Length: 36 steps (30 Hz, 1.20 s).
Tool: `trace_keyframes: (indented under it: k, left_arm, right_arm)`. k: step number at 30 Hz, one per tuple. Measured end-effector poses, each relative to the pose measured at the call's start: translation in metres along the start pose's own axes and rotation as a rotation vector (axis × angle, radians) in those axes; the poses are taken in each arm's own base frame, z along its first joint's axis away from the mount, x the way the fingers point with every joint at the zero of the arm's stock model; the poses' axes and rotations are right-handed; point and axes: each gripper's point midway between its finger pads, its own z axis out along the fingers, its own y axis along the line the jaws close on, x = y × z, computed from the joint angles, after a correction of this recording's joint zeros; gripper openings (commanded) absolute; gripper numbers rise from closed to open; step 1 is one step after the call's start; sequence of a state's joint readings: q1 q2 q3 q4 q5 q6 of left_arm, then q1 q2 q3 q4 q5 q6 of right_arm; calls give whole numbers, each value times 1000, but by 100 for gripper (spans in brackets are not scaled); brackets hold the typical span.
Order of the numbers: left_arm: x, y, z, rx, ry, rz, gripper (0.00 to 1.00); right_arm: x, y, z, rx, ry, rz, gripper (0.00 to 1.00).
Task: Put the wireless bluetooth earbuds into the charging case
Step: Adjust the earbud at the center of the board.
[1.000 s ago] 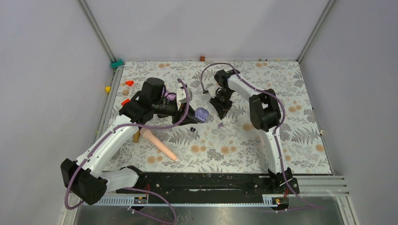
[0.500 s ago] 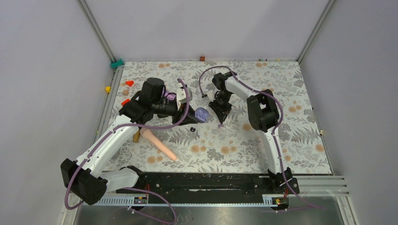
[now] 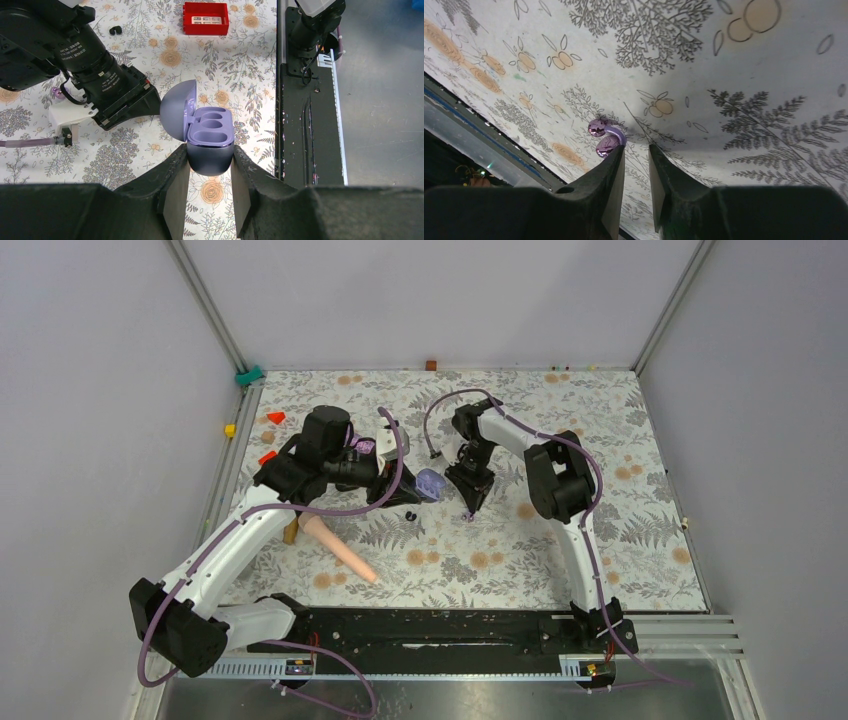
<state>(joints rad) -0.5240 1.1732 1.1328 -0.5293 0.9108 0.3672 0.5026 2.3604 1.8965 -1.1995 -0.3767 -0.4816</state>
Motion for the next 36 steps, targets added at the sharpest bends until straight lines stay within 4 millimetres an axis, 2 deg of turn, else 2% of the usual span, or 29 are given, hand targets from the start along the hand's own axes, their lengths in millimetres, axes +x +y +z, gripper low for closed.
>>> trace_keyframes:
  k: [10,36]
  left_arm:
    - [0,0,0,0,0,0,2]
    - [0,0,0,-1,0,0,2]
  right_arm:
    - [6,18,7,-98,0,22,33]
    - [-4,47,10,-255,-53,131,28]
